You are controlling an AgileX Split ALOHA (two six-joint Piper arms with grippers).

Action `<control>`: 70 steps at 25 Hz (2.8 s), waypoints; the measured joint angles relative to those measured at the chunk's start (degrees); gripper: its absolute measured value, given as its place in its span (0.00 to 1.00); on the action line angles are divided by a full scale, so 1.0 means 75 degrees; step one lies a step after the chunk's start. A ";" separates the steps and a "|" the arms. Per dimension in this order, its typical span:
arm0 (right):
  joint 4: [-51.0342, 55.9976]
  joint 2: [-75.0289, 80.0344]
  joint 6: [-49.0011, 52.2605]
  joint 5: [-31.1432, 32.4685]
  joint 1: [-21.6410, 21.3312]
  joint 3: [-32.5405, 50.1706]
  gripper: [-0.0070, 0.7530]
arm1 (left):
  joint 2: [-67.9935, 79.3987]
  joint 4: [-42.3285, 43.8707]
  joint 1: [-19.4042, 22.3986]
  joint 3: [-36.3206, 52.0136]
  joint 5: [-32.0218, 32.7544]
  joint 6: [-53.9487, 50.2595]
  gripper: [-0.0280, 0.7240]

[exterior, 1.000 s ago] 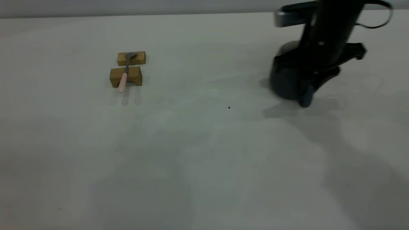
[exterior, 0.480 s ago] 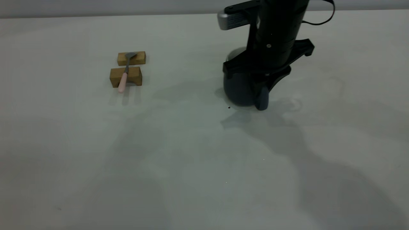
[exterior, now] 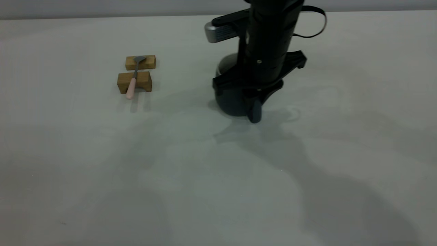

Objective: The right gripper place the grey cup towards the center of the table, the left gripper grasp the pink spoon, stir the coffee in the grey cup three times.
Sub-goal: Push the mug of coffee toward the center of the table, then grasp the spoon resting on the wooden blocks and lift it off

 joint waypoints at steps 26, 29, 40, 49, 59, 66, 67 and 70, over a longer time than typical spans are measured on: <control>0.0220 -0.5301 -0.1658 0.5813 0.0011 -0.0003 0.94 | 0.0000 0.0000 0.0000 0.0006 0.0000 0.0000 0.67; 0.0391 -0.6036 -0.2301 0.5896 0.0011 0.0258 0.94 | 0.0000 0.0000 0.0000 0.0006 0.0000 0.0000 0.67; 0.0644 -0.9834 -0.3130 0.5978 0.0011 0.3532 0.92 | 0.0000 0.0000 0.0000 0.0006 0.0000 0.0000 0.67; 0.0924 -1.4444 -0.3081 0.4617 -0.1848 0.6343 0.87 | 0.0000 0.0000 0.0000 0.0006 0.0000 0.0000 0.67; 0.1170 -1.7334 -0.3022 0.4509 -0.4358 0.7297 0.85 | 0.0000 0.0000 0.0000 0.0006 0.0000 0.0000 0.67; 0.1198 -1.7869 -0.2924 0.4886 -0.4876 0.7324 0.84 | 0.0000 0.0000 0.0000 0.0006 0.0000 0.0000 0.67; 0.1206 -1.7869 -0.2887 0.4959 -0.4876 0.7352 0.84 | 0.0000 0.0000 0.0000 0.0006 0.0000 0.0000 0.67; 0.1206 -1.7871 -0.2861 0.5092 -0.4884 0.7377 0.84 | 0.0000 0.0000 0.0000 0.0006 0.0000 0.0000 0.67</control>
